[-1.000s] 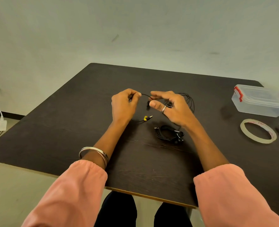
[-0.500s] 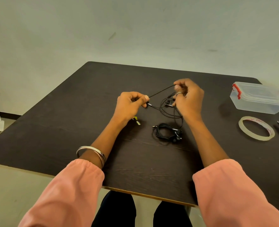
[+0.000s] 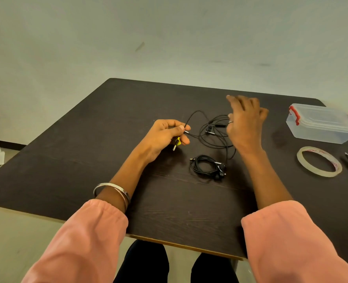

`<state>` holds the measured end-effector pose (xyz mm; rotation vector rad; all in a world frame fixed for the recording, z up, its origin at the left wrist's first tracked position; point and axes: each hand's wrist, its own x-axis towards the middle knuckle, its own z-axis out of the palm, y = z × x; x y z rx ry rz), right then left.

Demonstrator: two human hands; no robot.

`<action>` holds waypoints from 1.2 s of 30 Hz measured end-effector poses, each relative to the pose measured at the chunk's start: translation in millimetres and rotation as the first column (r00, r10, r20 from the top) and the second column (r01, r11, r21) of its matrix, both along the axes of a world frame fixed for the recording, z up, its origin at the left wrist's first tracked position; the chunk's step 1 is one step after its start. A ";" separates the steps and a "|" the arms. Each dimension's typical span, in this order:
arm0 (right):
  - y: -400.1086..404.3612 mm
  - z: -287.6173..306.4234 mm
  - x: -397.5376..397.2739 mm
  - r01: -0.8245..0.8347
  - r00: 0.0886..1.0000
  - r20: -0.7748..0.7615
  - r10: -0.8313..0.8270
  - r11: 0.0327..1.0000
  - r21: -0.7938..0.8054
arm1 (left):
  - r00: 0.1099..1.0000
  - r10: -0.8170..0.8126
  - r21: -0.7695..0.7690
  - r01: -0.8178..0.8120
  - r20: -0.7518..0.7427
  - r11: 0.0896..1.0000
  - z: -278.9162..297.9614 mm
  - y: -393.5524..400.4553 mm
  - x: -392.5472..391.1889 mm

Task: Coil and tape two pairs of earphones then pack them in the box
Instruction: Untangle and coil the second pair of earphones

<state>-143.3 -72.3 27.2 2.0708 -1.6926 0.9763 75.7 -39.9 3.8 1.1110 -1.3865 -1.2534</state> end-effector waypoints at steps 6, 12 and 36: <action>6.3 1.8 22.4 -0.338 0.918 -0.173 0.356 0.933 0.123 | 0.988 -0.134 0.031 0.137 -0.070 0.990 2.5 3.3 -1.8; 8.5 -2.3 22.7 -0.427 0.900 -0.008 0.435 0.886 0.181 | 0.964 -0.198 0.064 0.212 -0.175 0.975 2.2 4.2 -1.9; 7.5 -6.0 28.6 -0.287 0.958 0.033 0.286 0.957 0.038 | 0.831 -0.219 0.028 0.271 -0.512 0.962 2.4 0.3 -1.9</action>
